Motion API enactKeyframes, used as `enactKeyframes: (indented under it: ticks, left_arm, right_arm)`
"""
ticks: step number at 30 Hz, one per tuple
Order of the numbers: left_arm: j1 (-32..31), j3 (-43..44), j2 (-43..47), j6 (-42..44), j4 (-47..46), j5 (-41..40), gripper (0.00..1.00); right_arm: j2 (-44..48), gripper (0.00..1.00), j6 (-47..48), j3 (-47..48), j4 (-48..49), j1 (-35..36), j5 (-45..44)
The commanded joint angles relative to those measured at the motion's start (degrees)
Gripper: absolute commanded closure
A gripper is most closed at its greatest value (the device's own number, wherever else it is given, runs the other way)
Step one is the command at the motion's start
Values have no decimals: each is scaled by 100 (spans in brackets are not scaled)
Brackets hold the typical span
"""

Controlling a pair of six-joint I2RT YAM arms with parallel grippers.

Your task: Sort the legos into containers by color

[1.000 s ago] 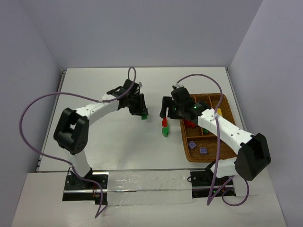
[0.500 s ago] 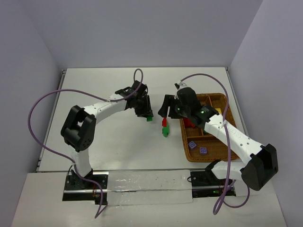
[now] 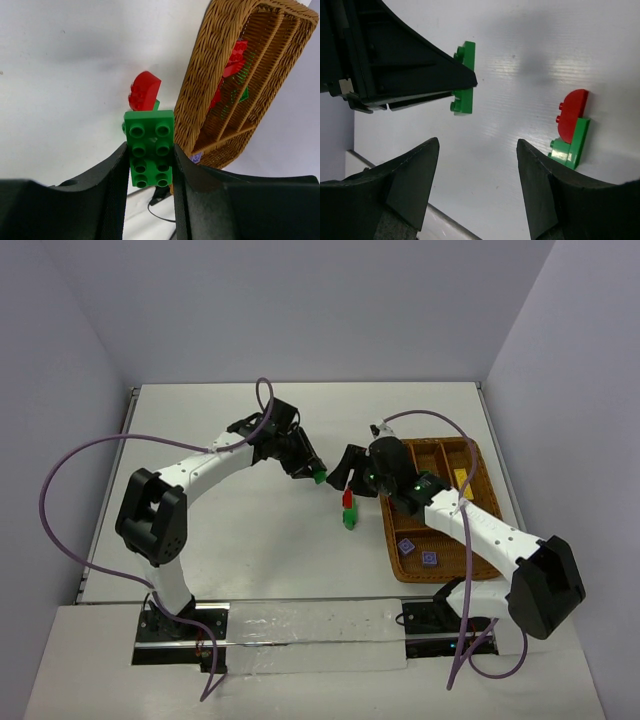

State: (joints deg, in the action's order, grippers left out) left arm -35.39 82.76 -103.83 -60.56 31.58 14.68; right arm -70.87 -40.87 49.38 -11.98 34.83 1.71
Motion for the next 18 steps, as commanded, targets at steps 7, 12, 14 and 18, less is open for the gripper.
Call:
enactKeyframes:
  ticks: [7, 12, 14, 18]
  left_arm:
    - [23, 169, 259, -414, 49, 439, 100]
    - [47, 167, 329, -401, 78, 422, 100]
    - [59, 153, 347, -387, 58, 439, 100]
    - [76, 119, 397, -378, 60, 440, 100]
  right_arm:
    - [-547, 32, -468, -85, 1527, 148, 48]
    - [-787, 36, -548, 9, 1681, 178, 28]
    - [-860, 40, -563, 64, 1682, 173, 4]
    - [-962, 55, -622, 114, 1768, 173, -54]
